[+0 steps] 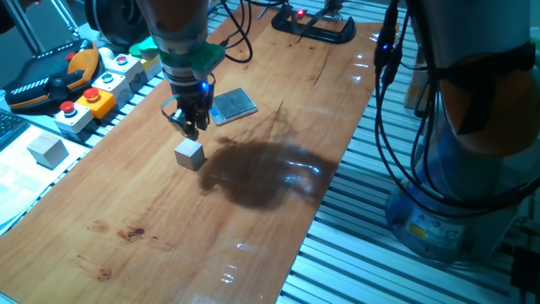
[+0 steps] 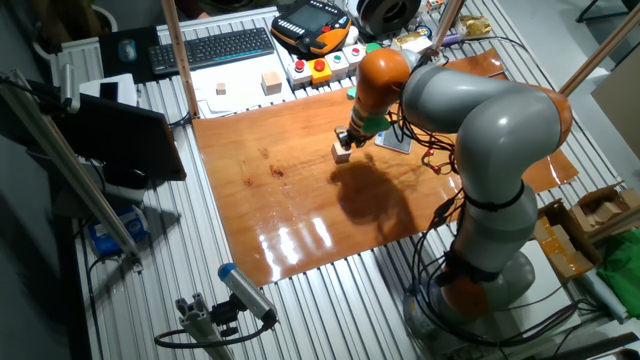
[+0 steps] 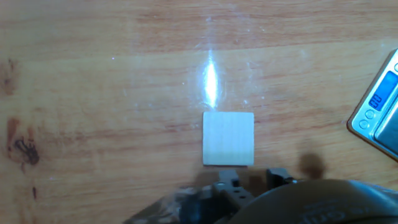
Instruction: Place the block on the scale
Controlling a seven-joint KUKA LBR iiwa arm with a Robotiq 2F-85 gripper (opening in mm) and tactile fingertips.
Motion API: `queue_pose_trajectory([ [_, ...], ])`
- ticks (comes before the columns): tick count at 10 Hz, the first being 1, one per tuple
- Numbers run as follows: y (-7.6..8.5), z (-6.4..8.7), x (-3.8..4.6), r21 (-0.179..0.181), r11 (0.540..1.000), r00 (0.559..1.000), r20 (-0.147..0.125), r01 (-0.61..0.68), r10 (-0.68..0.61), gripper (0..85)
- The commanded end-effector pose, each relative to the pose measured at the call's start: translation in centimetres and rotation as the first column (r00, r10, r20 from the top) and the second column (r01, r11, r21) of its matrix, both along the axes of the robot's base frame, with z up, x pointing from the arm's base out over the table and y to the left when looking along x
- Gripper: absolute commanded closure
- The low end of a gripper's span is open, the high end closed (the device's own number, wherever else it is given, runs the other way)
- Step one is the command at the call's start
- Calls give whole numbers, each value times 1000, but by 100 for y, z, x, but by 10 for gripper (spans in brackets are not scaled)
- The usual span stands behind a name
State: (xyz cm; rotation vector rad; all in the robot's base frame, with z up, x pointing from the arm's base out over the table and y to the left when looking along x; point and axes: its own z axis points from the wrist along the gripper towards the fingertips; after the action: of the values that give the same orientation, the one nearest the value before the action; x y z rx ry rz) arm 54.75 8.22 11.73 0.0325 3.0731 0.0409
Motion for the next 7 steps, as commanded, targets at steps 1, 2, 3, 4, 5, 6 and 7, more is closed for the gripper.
queue_pose_trajectory([
  [1, 4, -24, 29, 3, 1000, 1000, 0, -2, 2, 103],
  [2, 5, -57, 62, 3, 1000, 1000, 0, -2, 2, 77],
  [3, 9, -87, 88, 4, 1000, 1000, 2, 5, -5, 67],
  [4, 13, -124, 119, 1, 1000, 1000, 6, 7, -7, 63],
  [5, 22, -160, 143, 6, 1000, 1000, 5, 8, -8, 63],
  [6, 45, -198, 155, 5, 1000, 1000, 11, 16, -16, 70],
  [7, 70, -238, 167, 4, 1000, 1000, 14, 25, -25, 73],
])
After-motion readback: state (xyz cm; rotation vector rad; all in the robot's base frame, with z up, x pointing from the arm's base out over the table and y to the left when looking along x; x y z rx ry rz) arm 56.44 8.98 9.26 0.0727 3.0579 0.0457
